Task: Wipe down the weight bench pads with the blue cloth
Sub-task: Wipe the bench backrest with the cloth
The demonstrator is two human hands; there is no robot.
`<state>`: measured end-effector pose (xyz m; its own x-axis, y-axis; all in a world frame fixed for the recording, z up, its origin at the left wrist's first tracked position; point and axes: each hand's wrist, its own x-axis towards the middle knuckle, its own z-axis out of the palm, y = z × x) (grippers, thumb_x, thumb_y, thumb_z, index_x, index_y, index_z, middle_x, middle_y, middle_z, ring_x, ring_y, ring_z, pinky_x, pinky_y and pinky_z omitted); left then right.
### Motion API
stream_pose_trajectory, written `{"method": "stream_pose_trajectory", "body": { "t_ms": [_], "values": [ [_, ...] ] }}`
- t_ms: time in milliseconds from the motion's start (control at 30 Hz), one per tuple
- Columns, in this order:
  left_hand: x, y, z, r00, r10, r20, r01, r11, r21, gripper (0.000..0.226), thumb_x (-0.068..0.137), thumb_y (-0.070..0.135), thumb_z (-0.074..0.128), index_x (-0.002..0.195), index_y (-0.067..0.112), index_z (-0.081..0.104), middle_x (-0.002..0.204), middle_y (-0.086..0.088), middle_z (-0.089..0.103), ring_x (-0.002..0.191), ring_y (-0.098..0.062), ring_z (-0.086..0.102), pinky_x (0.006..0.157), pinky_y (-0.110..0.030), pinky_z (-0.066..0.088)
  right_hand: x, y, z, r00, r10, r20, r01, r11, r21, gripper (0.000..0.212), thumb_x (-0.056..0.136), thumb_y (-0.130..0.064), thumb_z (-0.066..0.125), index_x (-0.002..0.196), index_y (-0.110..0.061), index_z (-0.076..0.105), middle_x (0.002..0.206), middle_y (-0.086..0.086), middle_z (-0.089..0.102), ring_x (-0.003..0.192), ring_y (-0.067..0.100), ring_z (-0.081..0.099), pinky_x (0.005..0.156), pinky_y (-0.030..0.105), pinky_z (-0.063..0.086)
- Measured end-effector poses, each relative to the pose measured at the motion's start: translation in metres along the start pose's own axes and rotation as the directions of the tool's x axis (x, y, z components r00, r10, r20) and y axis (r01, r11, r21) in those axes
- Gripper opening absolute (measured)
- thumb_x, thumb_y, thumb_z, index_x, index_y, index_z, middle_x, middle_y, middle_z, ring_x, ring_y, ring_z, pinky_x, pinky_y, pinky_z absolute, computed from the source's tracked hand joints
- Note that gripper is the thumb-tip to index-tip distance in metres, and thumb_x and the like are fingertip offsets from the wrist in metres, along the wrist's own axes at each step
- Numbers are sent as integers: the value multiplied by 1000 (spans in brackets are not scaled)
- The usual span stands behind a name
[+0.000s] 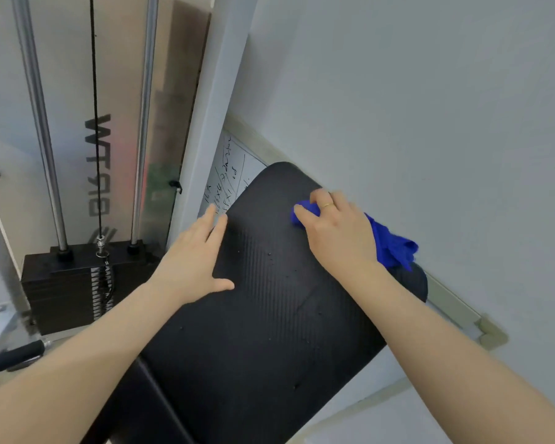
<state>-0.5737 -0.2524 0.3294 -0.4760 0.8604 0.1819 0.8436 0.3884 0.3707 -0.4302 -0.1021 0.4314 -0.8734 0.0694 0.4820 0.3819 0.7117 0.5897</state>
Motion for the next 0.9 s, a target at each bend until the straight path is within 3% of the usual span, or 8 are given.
{"method": "stream_pose_trajectory", "body": {
  "t_ms": [167,333,433,567,633,700,800,900],
  "values": [
    [17,-17,23,945,-192,264,211,977,-44,129,68,55,71,142,7,-23,150,-12,20,128,-31,38,99,-42,41,72,-25,27,997,45,-57,-46,999,-13,22,55,6,63,72,-8,62,81,12,61,61,26,49,52,28,24],
    [15,-12,25,945,-196,264,216,975,-51,128,67,56,71,143,8,-20,140,-15,30,123,-34,40,96,-47,43,61,-43,22,972,168,162,-187,977,107,14,73,-2,56,84,-9,61,94,13,57,62,23,36,54,32,24],
    [13,-13,26,944,-205,258,237,967,-99,129,64,52,76,144,10,-16,139,-16,30,124,-37,39,98,-50,42,34,-91,18,983,-57,174,49,998,49,16,68,-12,56,78,-16,67,84,5,61,54,21,52,48,28,33],
    [11,-15,26,948,-214,235,258,949,-178,128,62,47,80,146,13,-11,140,-16,31,126,-36,39,98,-49,42,34,-111,16,894,-271,357,239,962,132,25,90,-8,40,109,-7,57,115,13,50,89,29,56,66,35,38],
    [10,-15,28,954,-210,215,246,956,-158,126,63,50,78,145,14,-10,137,-15,34,123,-35,41,95,-47,43,54,-85,14,943,-226,246,231,973,9,25,89,-9,41,107,-11,59,110,11,53,87,29,57,61,33,33],
    [10,-16,30,960,-201,197,230,963,-137,124,64,52,75,145,14,-11,135,-14,35,120,-34,43,93,-45,44,75,-55,11,979,-42,200,56,996,-66,24,86,-5,43,105,-9,57,108,13,53,85,29,56,59,33,30],
    [11,-19,34,965,-198,174,224,964,-143,124,63,55,74,145,15,-9,135,-12,36,120,-31,43,92,-44,44,93,-44,15,955,157,251,-164,986,6,26,86,0,40,109,-6,52,114,16,49,88,31,55,62,36,34],
    [9,-26,40,965,-210,155,246,930,-273,113,59,52,78,143,15,12,134,-7,39,121,-27,44,94,-44,44,81,-90,28,945,188,268,-200,980,16,25,84,-8,42,104,-13,57,107,10,55,83,28,58,59,31,36]
  ]
}}
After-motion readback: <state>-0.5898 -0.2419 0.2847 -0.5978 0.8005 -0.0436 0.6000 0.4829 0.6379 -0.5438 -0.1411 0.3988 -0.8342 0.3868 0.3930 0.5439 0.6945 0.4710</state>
